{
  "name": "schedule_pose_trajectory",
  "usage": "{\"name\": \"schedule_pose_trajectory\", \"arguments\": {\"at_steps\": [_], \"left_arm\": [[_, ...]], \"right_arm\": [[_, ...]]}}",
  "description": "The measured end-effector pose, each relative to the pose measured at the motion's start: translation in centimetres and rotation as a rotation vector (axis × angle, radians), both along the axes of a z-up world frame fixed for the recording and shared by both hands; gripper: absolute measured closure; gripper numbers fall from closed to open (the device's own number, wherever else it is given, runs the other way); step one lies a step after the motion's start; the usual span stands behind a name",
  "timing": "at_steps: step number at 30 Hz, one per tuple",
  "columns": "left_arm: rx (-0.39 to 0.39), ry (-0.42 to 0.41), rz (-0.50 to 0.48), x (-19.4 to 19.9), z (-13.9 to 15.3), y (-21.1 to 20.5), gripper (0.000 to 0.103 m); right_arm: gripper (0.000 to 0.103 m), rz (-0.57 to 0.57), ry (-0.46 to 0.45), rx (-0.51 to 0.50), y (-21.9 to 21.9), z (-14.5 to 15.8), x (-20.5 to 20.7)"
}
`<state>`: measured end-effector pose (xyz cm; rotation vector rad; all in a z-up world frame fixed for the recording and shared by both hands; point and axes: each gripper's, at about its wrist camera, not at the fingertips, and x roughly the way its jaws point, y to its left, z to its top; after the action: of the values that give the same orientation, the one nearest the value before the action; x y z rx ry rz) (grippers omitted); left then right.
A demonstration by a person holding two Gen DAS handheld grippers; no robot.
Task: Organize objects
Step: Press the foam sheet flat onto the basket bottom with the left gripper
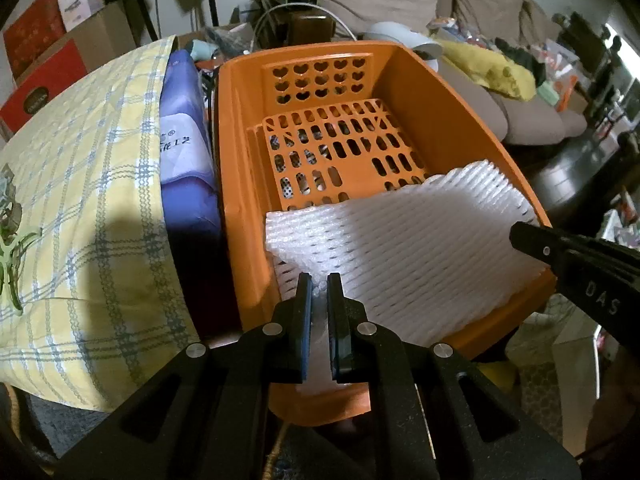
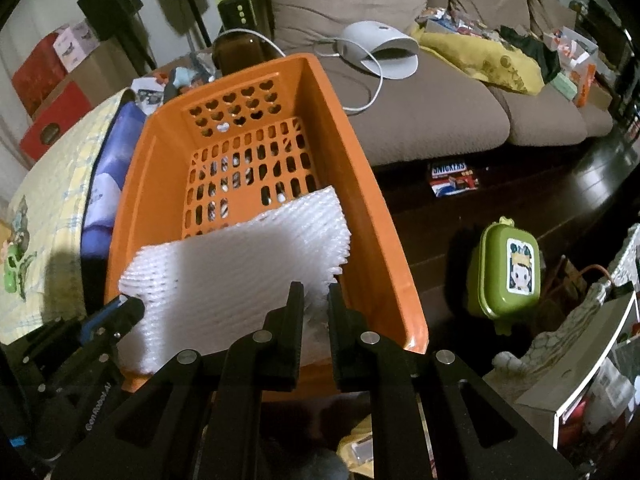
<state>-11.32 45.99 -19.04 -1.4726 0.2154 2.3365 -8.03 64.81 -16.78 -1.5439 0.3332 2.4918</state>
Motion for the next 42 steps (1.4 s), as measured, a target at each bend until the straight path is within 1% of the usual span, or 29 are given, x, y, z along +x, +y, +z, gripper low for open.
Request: {"name": "schedule_pose_trajectory", "arguments": {"at_steps": [10,13,20,26,31,42], "left_arm": [[-0.005,-0.008,0.003,0.0,-0.7,0.0,0.097],[-0.001,-0.022,0.007,0.0,-1.0,-0.1,0.096],[-0.002,-0.027,0.004,0.0,-1.2,-0.1,0.097],[0.019,-0.023,0.004,-0.2,-1.0,-0.4,0.097],[0.002,-0.028,-0.019,-0.1,-1.2,-0.2,0.096],[0.007,-0.034,-0.020,0.2,-1.2,-0.2,0.096]], "right_arm": [[0.092,0.005,-0.038,0.015,-0.4,-0.9,-0.1],[0.092,0.010,-0.047,0.021,-0.5,-1.0,-0.2],[0.092,0.018,-0.058,0.029,-0.8,-1.3,-0.2],[0.092,0.012,-0.065,0.031,-0.7,-1.5,-0.2],[0.091,0.008,-0.072,0.040,-0.7,-1.8,-0.3],[0.090,0.004,-0.073,0.037,-0.5,-2.0,-0.2]]}}
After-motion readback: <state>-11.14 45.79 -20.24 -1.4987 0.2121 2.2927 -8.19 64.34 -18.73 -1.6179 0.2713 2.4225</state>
